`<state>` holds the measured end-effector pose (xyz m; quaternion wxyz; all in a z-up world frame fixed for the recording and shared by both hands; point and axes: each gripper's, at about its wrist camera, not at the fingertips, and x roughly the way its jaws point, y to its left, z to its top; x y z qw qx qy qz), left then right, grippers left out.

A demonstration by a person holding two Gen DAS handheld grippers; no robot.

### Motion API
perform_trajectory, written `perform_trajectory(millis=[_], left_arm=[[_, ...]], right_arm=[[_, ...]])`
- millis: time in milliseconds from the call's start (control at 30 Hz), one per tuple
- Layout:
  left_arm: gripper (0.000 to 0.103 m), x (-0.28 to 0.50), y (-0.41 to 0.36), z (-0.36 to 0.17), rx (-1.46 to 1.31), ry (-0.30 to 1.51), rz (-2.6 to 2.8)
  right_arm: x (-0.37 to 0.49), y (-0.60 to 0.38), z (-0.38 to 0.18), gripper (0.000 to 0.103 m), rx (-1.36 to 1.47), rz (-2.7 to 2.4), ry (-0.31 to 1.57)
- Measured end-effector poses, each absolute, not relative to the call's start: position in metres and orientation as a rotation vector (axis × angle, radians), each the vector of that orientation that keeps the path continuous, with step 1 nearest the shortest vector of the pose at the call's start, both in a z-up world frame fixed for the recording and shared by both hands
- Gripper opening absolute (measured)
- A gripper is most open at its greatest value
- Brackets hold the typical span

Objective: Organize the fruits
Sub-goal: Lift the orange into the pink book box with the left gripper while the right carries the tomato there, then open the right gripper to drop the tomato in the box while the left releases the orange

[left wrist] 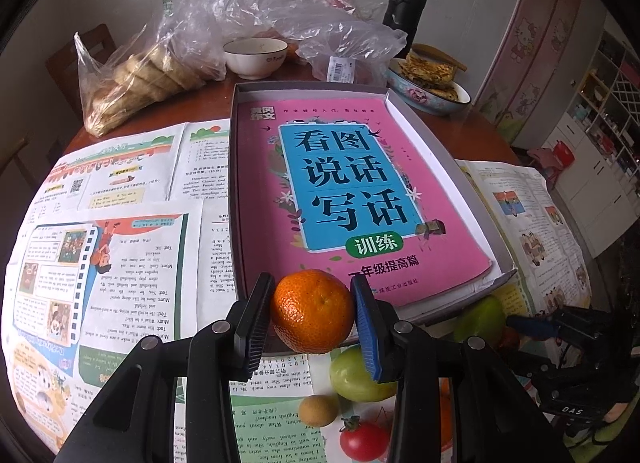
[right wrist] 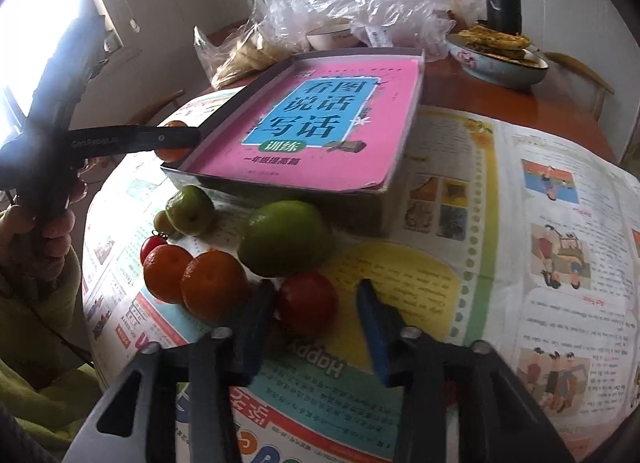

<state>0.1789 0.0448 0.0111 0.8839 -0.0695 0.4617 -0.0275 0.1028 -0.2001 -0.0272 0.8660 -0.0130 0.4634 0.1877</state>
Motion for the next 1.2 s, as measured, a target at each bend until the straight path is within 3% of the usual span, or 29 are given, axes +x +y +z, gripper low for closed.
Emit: perform_trajectory(millis=[200, 567, 1200], left_arm=[[0.040, 0.186, 0.045, 0.009, -0.144, 0.972, -0.055], [0.040, 0.203, 0.041, 0.010, -0.134, 0.981, -0.058], [0.040, 0.212, 0.040, -0.012, -0.110, 1.036, -0.040]], right_arm=[[0.104, -0.196, -0.022, 0.032, -0.055, 0.389, 0.970], [0.132, -0.188, 0.034, 0.032, -0.154, 0.273, 0.795], [0.188, -0.150, -0.012, 0.032, -0.232, 0.276, 0.882]])
